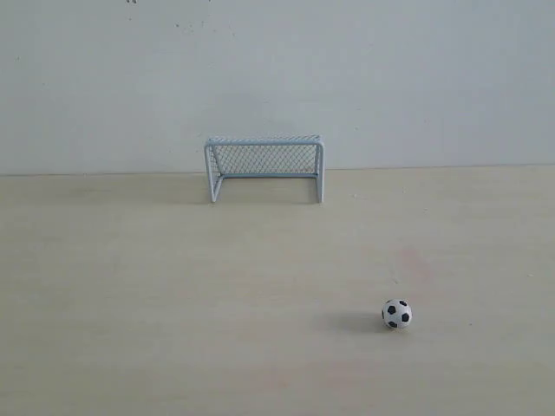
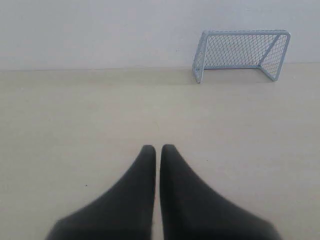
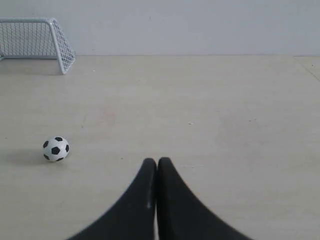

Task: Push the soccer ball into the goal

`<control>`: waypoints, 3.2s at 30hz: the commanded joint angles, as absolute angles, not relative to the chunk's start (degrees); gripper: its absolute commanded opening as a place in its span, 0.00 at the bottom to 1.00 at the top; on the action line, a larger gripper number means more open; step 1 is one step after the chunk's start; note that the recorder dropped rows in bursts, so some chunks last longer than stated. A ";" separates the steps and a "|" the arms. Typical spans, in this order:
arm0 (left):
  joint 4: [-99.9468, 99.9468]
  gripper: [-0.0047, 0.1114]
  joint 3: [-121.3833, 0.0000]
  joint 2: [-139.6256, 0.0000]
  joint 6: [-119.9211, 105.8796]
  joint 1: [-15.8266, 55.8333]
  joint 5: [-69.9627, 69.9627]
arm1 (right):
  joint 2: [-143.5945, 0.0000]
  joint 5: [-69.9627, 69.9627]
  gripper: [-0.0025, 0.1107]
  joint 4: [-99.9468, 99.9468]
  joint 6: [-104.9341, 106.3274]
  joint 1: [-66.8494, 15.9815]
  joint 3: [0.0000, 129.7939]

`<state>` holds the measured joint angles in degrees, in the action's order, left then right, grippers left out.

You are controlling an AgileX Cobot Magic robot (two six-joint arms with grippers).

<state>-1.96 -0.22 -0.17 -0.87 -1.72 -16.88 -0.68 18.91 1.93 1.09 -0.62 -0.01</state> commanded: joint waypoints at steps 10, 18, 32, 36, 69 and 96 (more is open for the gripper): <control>-1.85 0.08 0.00 0.00 -1.09 -1.46 -16.92 | -0.56 18.48 0.02 1.75 1.18 -0.51 0.00; -1.85 0.08 0.00 0.00 -1.09 -1.46 -16.92 | -0.56 17.21 0.02 1.75 1.98 -0.51 0.00; -1.85 0.08 0.00 0.00 -1.09 -1.46 -16.92 | -0.91 -5.49 0.02 3.29 7.53 -0.51 10.27; -1.85 0.08 0.00 0.00 -1.09 -1.46 -16.92 | -9.29 10.05 0.02 3.06 8.98 -0.51 21.80; -1.85 0.08 0.00 0.00 -1.09 -1.46 -16.92 | -54.00 32.73 0.02 28.41 69.76 -0.51 35.02; -1.85 0.08 0.00 0.00 -1.09 -1.46 -16.92 | -57.24 41.60 0.02 38.08 86.01 -0.60 35.02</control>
<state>-1.96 -0.22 -0.17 -0.87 -1.72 -16.88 -57.25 41.33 37.73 86.36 -0.62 34.64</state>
